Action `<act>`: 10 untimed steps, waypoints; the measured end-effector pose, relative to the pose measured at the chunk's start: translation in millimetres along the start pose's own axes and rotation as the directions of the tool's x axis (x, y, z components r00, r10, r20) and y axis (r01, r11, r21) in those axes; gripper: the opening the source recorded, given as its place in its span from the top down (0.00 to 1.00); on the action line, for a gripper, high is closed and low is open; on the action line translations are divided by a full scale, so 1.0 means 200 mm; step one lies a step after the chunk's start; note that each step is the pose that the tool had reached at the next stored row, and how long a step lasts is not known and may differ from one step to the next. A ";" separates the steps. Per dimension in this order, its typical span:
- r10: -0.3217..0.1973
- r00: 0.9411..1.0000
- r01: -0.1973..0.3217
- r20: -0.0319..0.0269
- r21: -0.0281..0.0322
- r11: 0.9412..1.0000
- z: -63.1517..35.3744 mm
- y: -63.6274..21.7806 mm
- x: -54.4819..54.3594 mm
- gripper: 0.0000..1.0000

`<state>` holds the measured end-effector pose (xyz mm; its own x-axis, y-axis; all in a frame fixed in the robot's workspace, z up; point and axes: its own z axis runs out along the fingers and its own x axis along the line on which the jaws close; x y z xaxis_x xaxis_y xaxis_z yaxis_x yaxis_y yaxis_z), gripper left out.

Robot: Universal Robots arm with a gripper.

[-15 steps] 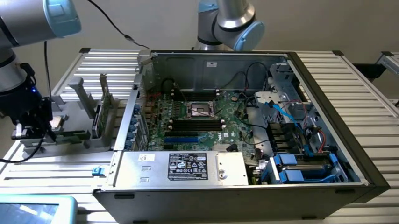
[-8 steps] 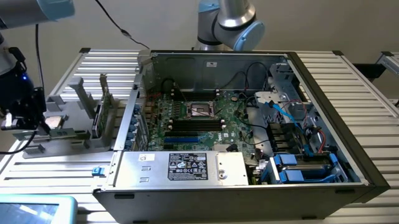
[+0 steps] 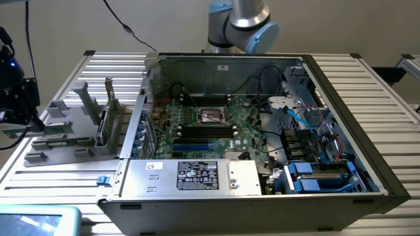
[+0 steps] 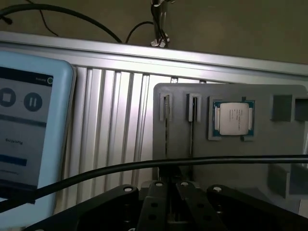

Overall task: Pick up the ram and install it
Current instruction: 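Pick up the ram and move it above insertion slot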

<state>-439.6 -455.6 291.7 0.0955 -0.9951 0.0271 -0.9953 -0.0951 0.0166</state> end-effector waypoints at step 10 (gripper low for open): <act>0.000 1.000 0.000 0.000 0.000 1.000 -0.226 0.004 0.01 0.89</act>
<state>-439.6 -455.6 336.9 0.0955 -0.9951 0.0272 -0.9953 -0.0951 0.0168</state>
